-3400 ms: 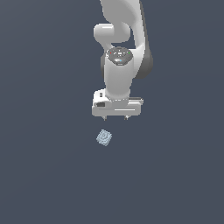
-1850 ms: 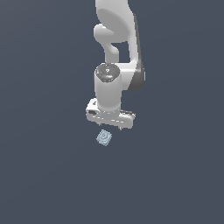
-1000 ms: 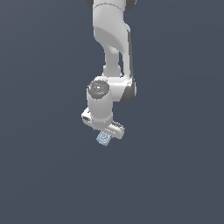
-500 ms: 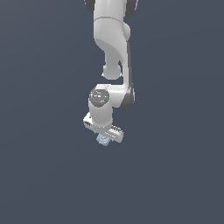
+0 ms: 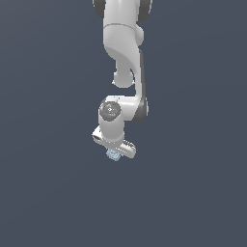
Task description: Pick up the object and move it to a goal position.
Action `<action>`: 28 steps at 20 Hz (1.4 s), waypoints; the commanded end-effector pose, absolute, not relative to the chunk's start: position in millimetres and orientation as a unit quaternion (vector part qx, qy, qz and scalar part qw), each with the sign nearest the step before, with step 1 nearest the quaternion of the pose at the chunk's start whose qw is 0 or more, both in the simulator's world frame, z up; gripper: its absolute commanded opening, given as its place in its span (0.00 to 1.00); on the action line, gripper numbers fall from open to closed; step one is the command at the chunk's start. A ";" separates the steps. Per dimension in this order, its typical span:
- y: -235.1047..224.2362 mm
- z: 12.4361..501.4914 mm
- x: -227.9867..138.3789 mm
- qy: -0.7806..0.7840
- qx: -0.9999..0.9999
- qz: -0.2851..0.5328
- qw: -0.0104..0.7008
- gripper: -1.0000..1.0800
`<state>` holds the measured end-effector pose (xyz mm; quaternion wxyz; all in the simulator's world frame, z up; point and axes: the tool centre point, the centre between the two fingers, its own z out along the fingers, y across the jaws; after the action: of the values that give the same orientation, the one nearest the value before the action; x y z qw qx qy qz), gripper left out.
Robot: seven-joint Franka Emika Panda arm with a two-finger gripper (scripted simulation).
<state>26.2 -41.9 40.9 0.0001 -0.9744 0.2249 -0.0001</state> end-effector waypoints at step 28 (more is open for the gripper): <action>-45.9 181.3 13.5 0.225 -0.974 0.000 0.000 0.00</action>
<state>15.2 -45.2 163.1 0.0003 -0.9743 0.2252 0.0003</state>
